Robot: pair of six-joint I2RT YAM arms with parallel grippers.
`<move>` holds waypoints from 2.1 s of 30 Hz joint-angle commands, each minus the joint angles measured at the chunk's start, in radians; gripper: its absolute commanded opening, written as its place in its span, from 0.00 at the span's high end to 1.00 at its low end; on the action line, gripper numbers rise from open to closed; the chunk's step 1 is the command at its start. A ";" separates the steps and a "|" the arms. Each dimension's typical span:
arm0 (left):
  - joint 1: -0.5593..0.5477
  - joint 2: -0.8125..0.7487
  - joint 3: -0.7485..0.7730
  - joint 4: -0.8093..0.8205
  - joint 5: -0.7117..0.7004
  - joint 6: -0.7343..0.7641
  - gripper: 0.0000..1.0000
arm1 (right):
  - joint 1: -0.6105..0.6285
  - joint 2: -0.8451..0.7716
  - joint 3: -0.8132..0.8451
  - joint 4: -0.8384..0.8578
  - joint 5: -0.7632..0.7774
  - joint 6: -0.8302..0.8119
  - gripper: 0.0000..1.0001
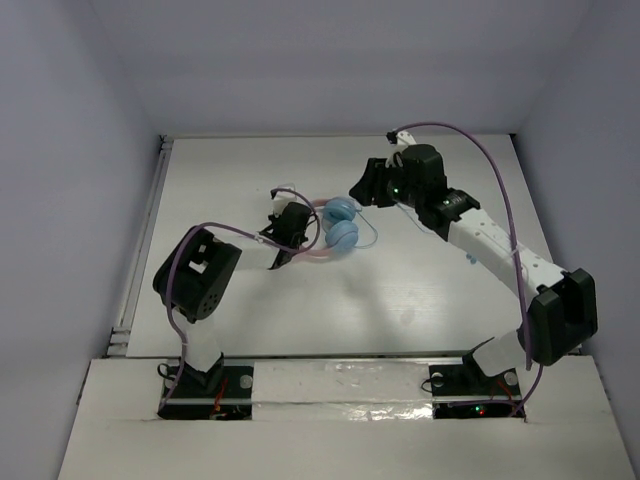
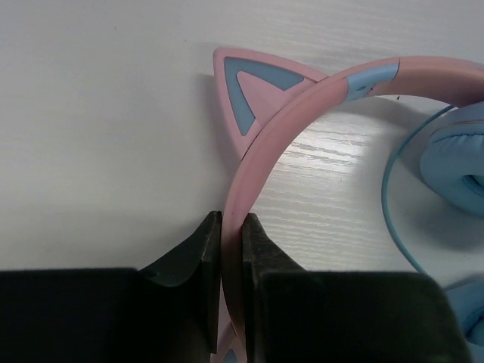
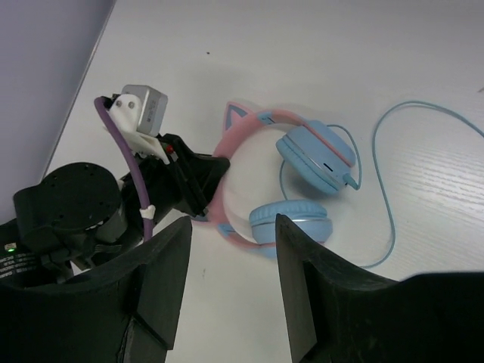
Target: Wrap the headphones
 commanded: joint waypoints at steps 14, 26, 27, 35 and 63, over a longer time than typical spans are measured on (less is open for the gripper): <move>0.019 -0.554 0.200 -0.458 0.043 0.100 1.00 | -0.006 -0.309 -0.251 0.381 0.165 -0.048 1.00; 0.171 -0.561 0.830 -0.880 0.294 0.341 1.00 | -0.016 -0.288 -0.328 0.492 0.011 -0.232 0.88; 0.183 -0.545 0.866 -0.888 0.314 0.347 1.00 | -0.016 -0.276 -0.322 0.497 -0.029 -0.247 0.71; 0.249 -0.413 1.127 -0.931 0.602 0.356 1.00 | -0.016 -0.168 -0.262 0.350 -0.270 -0.377 0.09; 0.361 -0.353 1.464 -0.920 0.887 0.218 1.00 | -0.034 0.231 -0.259 0.691 0.001 -0.305 0.16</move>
